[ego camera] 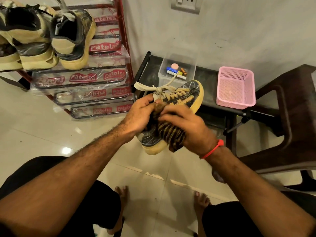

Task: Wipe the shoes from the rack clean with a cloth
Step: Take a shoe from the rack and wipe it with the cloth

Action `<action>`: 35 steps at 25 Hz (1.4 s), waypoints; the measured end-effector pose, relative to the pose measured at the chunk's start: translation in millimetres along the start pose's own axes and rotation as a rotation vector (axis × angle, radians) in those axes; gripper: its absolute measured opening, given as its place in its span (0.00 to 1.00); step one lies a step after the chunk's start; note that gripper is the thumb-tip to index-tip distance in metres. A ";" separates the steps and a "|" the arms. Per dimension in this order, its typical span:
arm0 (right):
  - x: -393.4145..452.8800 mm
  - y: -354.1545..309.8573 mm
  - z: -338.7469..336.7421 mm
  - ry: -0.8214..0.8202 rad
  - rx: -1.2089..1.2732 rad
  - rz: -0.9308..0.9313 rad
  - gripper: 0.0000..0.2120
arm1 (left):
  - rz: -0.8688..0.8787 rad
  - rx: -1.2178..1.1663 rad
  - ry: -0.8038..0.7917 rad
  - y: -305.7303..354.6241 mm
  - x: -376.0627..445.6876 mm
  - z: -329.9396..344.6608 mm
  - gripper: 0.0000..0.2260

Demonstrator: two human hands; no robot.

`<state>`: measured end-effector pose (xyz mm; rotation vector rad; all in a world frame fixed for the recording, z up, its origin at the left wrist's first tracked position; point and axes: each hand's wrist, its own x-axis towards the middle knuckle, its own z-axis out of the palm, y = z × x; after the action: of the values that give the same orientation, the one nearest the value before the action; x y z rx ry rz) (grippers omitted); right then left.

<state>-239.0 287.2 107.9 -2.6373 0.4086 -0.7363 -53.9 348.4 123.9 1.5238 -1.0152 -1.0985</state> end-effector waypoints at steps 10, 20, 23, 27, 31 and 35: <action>8.7 8.5 -14.0 0.143 0.000 0.175 0.16 | -0.052 0.080 0.051 -2.5 -1.1 3.6 0.11; 7.8 4.7 -7.2 0.221 0.091 0.163 0.14 | -0.017 0.013 0.113 2.3 -4.4 4.3 0.13; 3.5 -6.8 2.8 0.114 0.057 0.017 0.16 | 0.034 0.040 0.113 1.5 -4.5 0.9 0.13; 6.6 19.9 -18.2 0.255 0.083 0.244 0.15 | -0.008 0.047 0.080 2.4 -6.1 3.1 0.11; -1.9 -8.1 0.2 0.076 0.055 -0.015 0.17 | 0.008 0.052 0.099 -1.2 -4.0 -2.9 0.12; 0.6 33.8 -26.8 0.187 0.010 0.179 0.17 | 0.013 0.040 0.024 -1.1 -3.0 -4.2 0.10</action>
<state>-258.9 249.8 115.1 -2.4903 0.6809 -0.9248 -50.5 352.4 123.9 1.5567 -1.0346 -1.0545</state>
